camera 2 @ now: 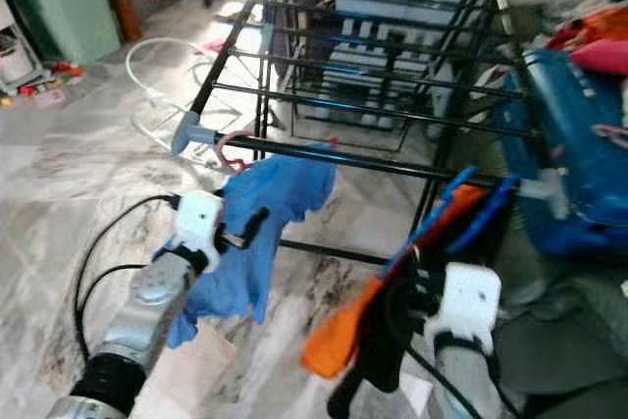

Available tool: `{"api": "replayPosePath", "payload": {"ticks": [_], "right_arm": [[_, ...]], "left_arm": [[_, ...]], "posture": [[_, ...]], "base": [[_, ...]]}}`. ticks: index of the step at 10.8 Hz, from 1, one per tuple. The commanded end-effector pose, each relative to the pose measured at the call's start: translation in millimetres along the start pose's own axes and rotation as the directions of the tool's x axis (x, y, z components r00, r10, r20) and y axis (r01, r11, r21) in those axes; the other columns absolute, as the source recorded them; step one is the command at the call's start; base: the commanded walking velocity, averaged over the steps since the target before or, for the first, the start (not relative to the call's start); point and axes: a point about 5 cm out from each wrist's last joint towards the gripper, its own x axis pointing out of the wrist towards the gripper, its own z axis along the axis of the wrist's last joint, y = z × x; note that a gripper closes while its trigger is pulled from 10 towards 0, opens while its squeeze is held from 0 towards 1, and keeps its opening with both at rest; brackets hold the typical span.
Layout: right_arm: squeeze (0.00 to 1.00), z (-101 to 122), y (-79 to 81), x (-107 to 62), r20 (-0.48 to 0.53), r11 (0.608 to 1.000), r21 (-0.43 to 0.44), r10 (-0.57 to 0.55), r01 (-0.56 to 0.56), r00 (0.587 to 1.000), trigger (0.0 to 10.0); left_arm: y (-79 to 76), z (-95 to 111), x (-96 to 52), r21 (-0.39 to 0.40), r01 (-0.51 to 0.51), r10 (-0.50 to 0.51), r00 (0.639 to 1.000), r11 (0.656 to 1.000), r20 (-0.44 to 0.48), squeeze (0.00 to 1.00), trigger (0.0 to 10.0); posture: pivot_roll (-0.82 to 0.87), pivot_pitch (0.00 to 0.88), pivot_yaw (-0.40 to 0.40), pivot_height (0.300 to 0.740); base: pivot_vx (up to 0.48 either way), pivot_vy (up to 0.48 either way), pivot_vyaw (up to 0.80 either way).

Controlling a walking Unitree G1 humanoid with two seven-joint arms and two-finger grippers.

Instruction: Hang hanger

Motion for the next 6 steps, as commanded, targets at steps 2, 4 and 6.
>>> {"api": "replayPosePath", "payload": {"ticks": [2, 4, 6], "right_arm": [[0.49, 3.1, 15.1, 9.4, -0.012, 0.997, 0.024, 0.068, -0.068, 0.998, 10.0], [0.49, 3.8, 37.2, 19.8, -0.044, 0.983, 0.069, 0.174, -0.170, 0.984, 10.0], [0.48, -14.2, 38.2, 14.9, -0.174, 0.978, 0.133, 0.182, -0.160, 0.968, 10.0]], "left_arm": [[-5.3, 1.0, 0.7, 0.010, 0.024, -0.024, 1.000, 1.000, 0.007, 0.00, 10.0], [-5.0, 0.2, -0.5, 0.008, 0.026, -0.026, 1.000, 1.000, 0.000, 0.00, 10.0], [-4.1, -3.5, -3.2, 0.008, 0.021, -0.021, 1.000, 1.000, -0.018, 0.00, 10.0]], "posture": [[0.09, 0.100, -0.063, 0.740], [0.09, 0.102, -0.065, 0.740], [0.10, 0.109, -0.069, 0.740]], "base": [[0.000, 0.000, 0.00], [0.000, 0.000, 0.00], [0.000, 0.000, 0.00]]}}
